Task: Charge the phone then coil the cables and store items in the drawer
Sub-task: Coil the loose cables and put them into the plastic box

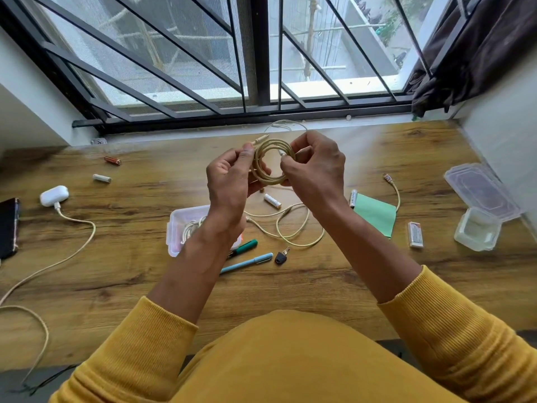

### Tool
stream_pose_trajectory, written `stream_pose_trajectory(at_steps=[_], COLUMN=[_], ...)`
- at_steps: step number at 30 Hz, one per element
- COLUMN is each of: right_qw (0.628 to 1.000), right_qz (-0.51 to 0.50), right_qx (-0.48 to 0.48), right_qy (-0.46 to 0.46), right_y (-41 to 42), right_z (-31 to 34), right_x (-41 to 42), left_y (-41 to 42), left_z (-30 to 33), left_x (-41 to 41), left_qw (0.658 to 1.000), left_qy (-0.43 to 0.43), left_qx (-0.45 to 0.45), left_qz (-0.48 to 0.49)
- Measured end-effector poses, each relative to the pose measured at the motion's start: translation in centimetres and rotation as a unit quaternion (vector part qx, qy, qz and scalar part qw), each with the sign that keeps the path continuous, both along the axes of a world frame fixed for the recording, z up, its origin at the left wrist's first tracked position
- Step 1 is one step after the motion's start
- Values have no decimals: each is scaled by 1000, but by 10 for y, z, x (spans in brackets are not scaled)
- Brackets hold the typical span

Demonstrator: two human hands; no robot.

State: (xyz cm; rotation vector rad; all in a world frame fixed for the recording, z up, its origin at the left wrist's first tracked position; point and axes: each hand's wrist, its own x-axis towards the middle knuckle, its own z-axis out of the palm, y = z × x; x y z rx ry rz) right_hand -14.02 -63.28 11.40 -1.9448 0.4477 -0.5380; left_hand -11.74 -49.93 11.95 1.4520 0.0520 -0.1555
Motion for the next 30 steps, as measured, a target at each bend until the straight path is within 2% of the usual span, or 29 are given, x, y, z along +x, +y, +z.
stream_pose_trajectory(at_steps=[3, 8, 11, 17, 30], right_qw=[999, 998, 997, 995, 997], right_qz=[1, 13, 19, 17, -11], right_qx=[-20, -34, -45, -84, -65], right_qy=[-29, -50, -56, -60, -44], right_y=[-1, 2, 1, 0, -9], right_z=[-1, -1, 0, 4, -3], right_x=[0, 0, 0, -2, 6], left_y=[2, -4, -6, -4, -1], left_z=[2, 0, -3, -5, -7], left_x=[3, 6, 7, 7, -2], left_qw=[998, 997, 992, 984, 998], left_qy=[48, 56, 80, 119, -57], left_qx=[-31, -26, -54, -106, 24], left_qz=[11, 53, 88, 85, 5])
